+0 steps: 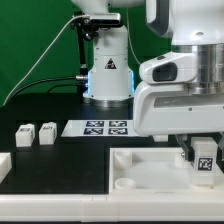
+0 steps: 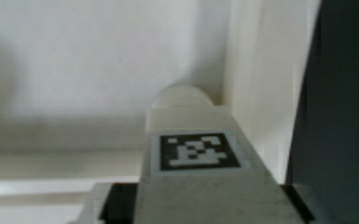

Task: Assemble one leg

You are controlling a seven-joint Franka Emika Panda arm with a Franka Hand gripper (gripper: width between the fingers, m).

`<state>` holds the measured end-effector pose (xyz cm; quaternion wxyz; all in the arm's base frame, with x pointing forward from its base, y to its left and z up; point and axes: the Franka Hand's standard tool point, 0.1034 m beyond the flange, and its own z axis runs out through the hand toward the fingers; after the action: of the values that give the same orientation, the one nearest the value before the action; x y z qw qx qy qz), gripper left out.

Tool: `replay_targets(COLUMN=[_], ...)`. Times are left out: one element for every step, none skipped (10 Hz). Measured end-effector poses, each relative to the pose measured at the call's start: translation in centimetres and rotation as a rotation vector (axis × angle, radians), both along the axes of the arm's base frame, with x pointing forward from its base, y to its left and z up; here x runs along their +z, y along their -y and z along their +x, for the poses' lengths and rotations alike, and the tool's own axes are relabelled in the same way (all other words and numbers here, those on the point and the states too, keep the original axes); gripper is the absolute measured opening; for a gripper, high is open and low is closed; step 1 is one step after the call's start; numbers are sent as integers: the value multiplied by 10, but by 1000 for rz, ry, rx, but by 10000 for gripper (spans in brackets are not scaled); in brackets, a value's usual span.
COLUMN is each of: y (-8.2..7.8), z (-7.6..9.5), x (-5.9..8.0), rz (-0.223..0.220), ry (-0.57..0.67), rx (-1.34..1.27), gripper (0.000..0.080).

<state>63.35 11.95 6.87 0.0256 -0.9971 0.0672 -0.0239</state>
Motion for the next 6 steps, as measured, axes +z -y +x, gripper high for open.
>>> replay_targets(y=[0, 1, 2, 3, 4, 4], z=[0, 0, 0, 0, 0, 0], x=[0, -1, -1, -2, -3, -3], rz=[1, 11, 25, 38, 52, 63], ry=[-5, -13, -22, -33, -41, -50], rx=[-109, -250, -393, -532, -659, -798], gripper=[291, 291, 291, 291, 291, 292])
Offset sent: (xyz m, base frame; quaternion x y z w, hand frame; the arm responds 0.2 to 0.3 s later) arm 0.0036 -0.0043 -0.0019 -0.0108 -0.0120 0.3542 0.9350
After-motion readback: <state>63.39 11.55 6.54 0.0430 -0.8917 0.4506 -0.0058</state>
